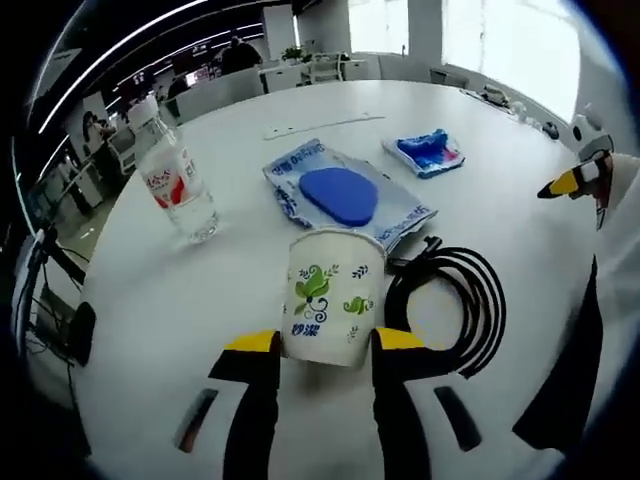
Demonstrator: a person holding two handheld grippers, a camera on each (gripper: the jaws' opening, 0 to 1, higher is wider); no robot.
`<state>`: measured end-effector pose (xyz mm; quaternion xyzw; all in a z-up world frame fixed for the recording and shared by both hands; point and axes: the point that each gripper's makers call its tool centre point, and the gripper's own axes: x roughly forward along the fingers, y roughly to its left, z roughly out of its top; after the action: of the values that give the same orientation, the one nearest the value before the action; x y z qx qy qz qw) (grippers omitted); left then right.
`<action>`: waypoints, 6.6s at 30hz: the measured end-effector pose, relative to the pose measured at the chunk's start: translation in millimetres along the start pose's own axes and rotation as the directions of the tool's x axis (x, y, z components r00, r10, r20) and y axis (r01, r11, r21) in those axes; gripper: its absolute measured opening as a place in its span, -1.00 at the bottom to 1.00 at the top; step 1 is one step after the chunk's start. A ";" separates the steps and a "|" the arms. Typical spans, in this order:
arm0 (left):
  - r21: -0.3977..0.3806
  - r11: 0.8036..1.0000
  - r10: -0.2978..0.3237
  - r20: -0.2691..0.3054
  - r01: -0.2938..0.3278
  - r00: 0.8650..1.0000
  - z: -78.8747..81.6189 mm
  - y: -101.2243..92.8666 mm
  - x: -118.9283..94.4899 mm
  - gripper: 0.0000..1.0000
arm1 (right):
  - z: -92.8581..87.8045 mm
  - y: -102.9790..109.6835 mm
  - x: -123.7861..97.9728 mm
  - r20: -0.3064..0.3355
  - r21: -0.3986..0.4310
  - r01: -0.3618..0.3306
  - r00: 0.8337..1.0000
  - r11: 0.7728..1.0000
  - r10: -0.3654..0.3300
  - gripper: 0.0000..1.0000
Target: Arrange the tabletop items into an orderly group along one side of the table until the central work area is clear of visible clutter.
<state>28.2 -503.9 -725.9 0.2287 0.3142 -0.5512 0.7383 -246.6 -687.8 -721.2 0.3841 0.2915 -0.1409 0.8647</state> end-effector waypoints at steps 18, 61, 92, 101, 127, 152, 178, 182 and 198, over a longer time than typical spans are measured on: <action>-0.182 0.959 -0.154 0.307 0.217 0.939 59.7 -54.0 -21.0 -0.32 | 25.1 57.2 13.0 0.018 -0.048 -0.150 0.988 0.987 0.151 -0.22; -0.058 0.683 -0.636 0.443 0.728 0.632 103.4 -188.7 -45.8 -0.34 | 51.6 160.9 14.2 0.070 -0.166 -0.478 0.867 0.863 0.494 -0.27; 0.424 0.702 -0.664 0.100 0.572 0.741 121.6 -212.9 -61.8 -0.82 | 23.3 149.6 31.6 -0.137 -0.634 -0.276 0.960 0.722 0.246 -0.27; 0.482 0.652 -0.672 0.010 0.586 0.740 106.3 -213.3 -64.9 -1.00 | 8.0 153.1 36.4 -0.189 -0.689 -0.300 0.953 0.660 0.235 -0.24; 0.553 0.808 -0.246 0.003 0.203 0.969 130.1 -34.5 -6.9 -1.00 | 12.3 108.1 17.4 -0.128 -0.558 -0.231 0.973 0.797 0.192 -0.21; 0.498 0.855 -0.157 -0.011 0.142 0.987 133.3 31.7 72.2 -1.00 | 17.8 92.0 25.3 -0.132 -0.481 -0.178 0.983 0.858 0.129 -0.22; 0.434 0.896 -0.097 -0.025 0.098 0.995 130.0 48.2 84.6 -1.00 | 20.9 103.2 44.6 -0.191 -0.468 -0.223 0.970 0.855 0.149 -0.22; 0.422 0.904 -0.068 -0.033 0.075 0.997 128.7 51.6 82.9 -0.65 | 19.3 97.4 40.5 -0.188 -0.463 -0.215 0.972 0.860 0.141 -0.22; 0.301 0.954 -0.022 0.015 0.016 1.000 119.7 41.4 40.1 -0.33 | 20.4 94.5 31.2 -0.135 -0.451 -0.192 0.980 0.872 0.147 -0.22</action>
<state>101.1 -600.7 -671.5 0.3301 0.2222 -0.6018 0.6924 -169.7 -640.8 -674.4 0.1978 0.3230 0.0275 0.9251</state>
